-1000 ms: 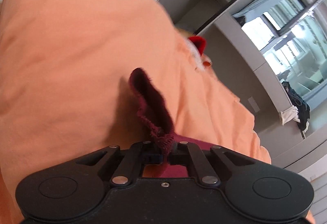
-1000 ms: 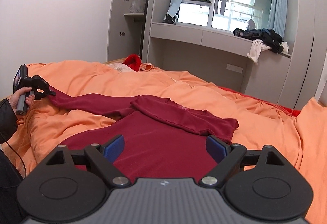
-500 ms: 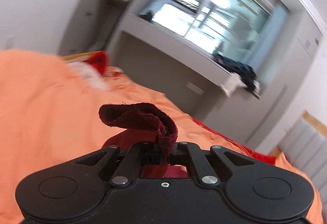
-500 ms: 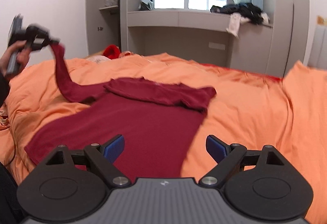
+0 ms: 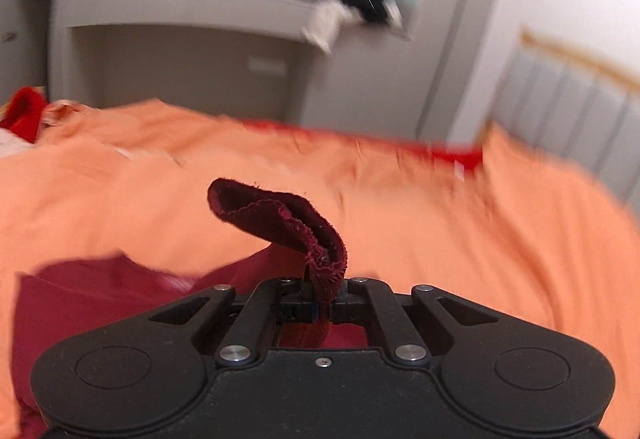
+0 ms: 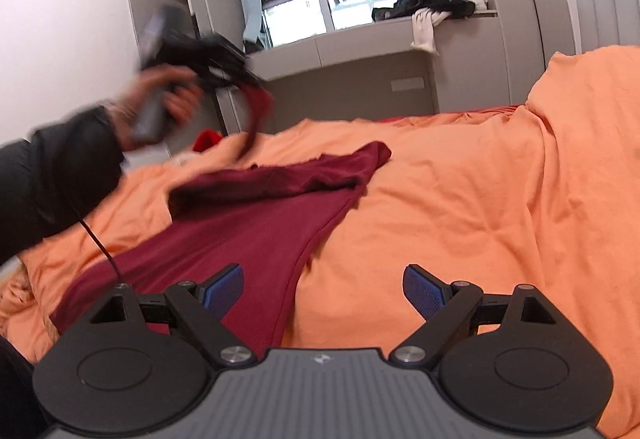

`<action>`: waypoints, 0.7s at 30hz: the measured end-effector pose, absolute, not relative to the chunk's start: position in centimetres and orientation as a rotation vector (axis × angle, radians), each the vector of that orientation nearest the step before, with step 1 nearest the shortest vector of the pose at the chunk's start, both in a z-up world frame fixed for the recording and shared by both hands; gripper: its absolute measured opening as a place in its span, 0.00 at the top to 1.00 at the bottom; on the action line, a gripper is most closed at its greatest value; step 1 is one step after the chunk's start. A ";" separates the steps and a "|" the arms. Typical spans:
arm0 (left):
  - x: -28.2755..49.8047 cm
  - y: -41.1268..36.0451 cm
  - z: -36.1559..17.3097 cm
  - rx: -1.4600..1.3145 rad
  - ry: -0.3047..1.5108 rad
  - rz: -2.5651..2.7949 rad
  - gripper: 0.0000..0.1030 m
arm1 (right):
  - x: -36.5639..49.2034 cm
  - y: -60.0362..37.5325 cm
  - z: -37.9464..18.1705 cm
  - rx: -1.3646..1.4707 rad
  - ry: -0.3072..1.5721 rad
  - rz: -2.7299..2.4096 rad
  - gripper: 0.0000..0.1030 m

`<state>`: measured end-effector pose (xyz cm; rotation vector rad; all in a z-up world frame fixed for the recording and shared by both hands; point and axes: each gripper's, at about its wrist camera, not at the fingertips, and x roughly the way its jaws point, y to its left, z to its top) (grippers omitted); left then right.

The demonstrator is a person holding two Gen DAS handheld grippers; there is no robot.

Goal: Fold small clothes
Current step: 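Lay the sleeve across the shirt body with the left tool, then open, then move both tools to the hem of the shirt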

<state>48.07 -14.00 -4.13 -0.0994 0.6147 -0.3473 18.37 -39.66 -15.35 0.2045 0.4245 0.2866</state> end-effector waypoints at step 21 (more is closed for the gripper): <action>46.9 -4.6 -6.1 0.070 0.560 -0.025 0.02 | 17.7 -41.6 -17.2 0.263 0.344 0.258 0.12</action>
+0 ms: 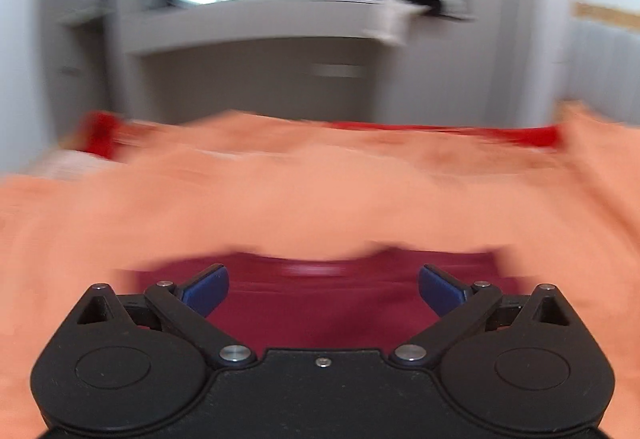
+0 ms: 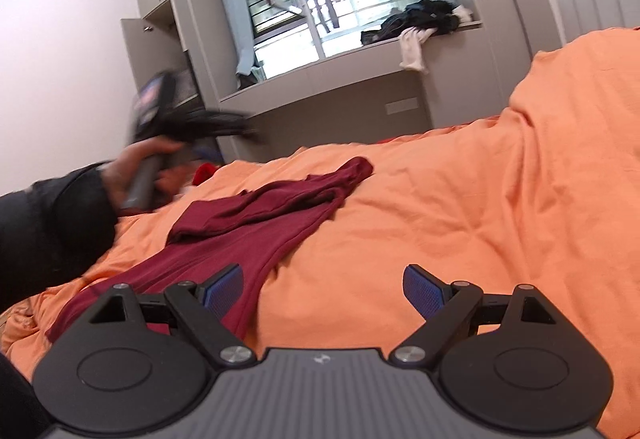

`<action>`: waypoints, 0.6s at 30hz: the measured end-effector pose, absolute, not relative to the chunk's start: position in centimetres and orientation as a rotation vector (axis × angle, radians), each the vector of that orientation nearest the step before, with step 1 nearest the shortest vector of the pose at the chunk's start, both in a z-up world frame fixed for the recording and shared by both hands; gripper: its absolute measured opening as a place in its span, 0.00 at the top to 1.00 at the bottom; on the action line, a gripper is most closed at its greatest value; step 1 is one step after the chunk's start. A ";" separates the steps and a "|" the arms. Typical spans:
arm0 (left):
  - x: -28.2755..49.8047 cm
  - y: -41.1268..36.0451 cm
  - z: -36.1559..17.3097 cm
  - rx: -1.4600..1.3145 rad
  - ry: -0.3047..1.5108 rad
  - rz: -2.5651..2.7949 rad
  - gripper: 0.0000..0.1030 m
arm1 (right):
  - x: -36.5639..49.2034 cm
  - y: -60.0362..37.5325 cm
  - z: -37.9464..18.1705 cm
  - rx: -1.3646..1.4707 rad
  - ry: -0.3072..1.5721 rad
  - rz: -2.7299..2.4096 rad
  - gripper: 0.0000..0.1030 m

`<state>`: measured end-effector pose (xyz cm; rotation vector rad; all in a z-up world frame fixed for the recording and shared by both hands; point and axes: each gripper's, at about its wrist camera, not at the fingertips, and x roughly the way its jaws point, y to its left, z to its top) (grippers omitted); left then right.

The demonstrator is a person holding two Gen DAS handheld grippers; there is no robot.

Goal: Fold small clothes
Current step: 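Move both tools to the hem of the shirt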

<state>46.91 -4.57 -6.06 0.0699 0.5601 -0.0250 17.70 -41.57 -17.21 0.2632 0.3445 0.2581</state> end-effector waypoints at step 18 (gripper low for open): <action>52.8 3.1 -14.8 0.222 0.783 0.152 0.04 | 49.0 -29.6 -8.2 -0.061 0.624 0.344 0.50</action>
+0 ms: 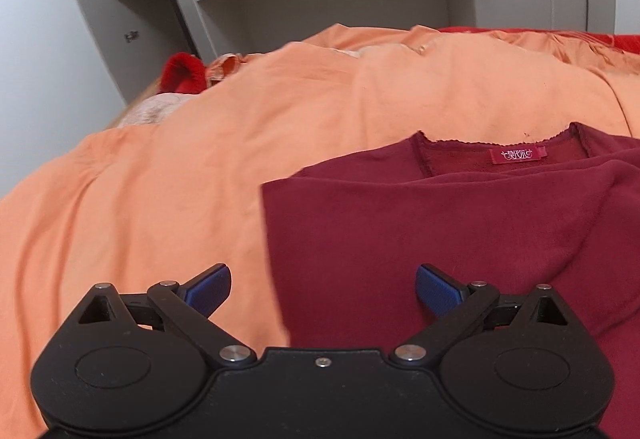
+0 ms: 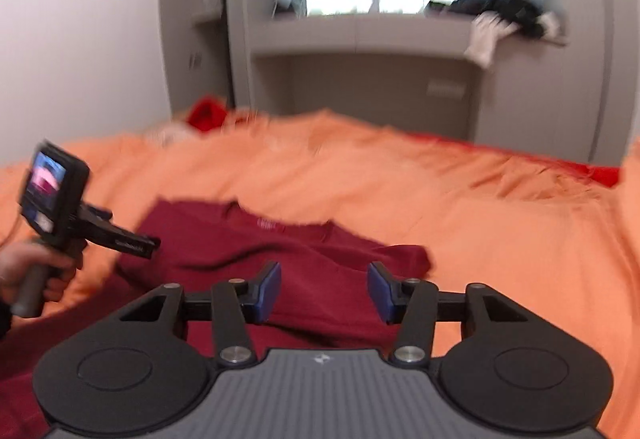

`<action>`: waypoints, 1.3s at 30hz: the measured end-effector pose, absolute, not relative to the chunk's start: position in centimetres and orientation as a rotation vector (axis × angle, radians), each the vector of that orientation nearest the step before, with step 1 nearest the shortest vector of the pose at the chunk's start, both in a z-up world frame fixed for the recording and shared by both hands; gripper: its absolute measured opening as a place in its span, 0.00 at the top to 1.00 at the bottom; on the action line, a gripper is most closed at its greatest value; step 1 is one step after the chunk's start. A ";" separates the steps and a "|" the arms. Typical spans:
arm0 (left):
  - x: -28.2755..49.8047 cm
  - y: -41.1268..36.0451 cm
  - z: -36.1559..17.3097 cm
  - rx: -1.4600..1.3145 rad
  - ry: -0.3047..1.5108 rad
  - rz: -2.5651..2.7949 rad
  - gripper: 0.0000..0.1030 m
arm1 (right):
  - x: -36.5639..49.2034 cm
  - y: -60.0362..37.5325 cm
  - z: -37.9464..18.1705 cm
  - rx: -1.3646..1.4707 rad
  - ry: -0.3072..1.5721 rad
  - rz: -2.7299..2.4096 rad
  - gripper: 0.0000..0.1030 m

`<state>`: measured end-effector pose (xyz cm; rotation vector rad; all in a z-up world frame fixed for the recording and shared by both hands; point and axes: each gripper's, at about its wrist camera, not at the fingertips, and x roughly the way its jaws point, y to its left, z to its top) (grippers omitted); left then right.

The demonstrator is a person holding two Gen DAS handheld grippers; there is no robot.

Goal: Fold small clothes
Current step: 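Move both tools to the hem of the shirt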

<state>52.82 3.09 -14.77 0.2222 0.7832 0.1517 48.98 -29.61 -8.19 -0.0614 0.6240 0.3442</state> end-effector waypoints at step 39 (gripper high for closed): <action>49.4 8.3 -16.8 0.044 0.875 -0.200 0.06 | 58.2 -31.4 -17.0 -0.021 0.818 0.247 0.52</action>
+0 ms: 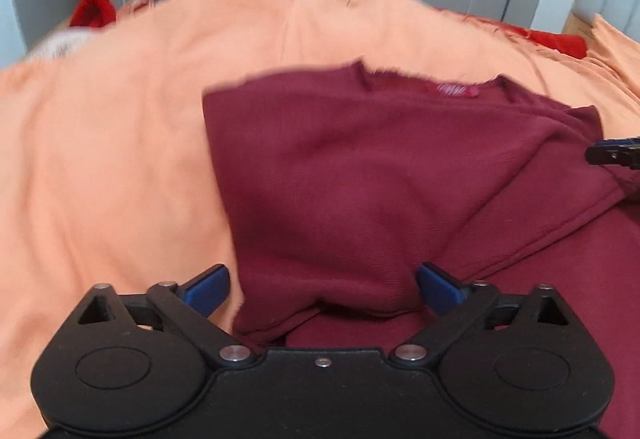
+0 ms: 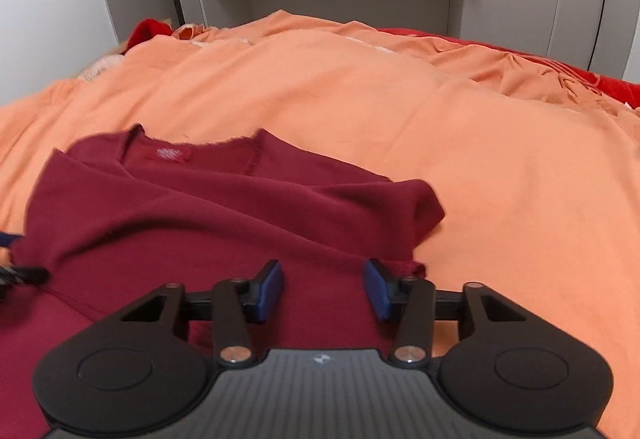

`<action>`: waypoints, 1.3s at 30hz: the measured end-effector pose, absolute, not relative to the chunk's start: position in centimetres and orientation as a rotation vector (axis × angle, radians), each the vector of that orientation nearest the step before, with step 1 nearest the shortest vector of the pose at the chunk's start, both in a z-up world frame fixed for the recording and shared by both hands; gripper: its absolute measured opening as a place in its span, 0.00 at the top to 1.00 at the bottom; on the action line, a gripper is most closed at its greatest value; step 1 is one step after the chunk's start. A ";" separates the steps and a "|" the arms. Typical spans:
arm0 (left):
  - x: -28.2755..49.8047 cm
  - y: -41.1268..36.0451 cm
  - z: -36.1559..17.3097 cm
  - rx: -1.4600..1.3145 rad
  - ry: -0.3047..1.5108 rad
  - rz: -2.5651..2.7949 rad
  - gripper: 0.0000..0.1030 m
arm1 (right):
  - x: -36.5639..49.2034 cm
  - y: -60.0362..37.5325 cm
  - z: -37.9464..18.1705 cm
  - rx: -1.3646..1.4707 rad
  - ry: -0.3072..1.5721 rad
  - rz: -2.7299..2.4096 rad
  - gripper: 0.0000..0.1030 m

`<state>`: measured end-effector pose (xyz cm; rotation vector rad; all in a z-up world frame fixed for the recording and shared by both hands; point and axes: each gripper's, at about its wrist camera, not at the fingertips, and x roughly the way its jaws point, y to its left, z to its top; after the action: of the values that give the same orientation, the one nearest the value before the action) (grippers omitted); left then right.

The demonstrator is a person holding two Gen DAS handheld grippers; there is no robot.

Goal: Fold small clothes
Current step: 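Move both tools to the hem of the shirt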

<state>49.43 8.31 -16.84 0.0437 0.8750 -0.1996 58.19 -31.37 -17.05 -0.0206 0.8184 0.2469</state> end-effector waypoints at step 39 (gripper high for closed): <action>13.9 4.8 -12.7 0.669 0.569 -0.244 0.00 | 12.3 -21.8 -13.9 -0.302 0.479 0.318 0.00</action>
<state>13.89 4.83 -12.75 0.6690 0.5688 -0.2441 12.32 -21.79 -13.85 -0.3020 0.4788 0.3179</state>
